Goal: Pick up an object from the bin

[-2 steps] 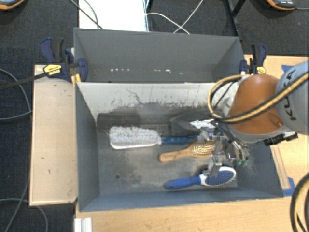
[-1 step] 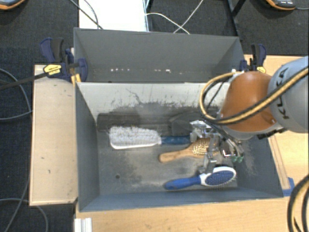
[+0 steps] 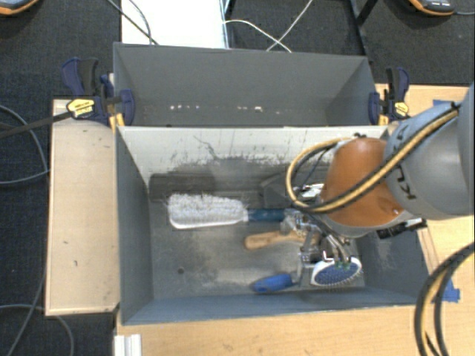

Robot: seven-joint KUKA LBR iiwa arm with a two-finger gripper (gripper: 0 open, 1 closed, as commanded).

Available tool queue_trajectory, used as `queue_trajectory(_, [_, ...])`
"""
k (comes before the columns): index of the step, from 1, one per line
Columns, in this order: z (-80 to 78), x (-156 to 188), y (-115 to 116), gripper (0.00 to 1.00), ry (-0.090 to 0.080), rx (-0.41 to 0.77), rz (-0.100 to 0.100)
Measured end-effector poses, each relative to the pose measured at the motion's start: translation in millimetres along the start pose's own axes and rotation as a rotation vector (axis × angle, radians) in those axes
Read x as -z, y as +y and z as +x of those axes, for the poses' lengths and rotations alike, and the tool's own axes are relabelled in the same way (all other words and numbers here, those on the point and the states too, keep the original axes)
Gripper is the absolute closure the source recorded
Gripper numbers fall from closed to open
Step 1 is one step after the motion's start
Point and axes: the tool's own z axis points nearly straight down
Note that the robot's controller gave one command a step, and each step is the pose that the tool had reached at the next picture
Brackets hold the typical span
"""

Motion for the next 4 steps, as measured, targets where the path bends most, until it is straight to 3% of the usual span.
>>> queue_trajectory(1, [-9.4, -4, -1, 1.0, -0.016, 0.03, 0.001])
queue_trajectory(3, [-10.2, 3, 0, 1.0, -0.016, 0.052, 0.002])
queue_trajectory(4, [-12.3, -12, 15, 1.0, -0.016, 0.209, 0.003])
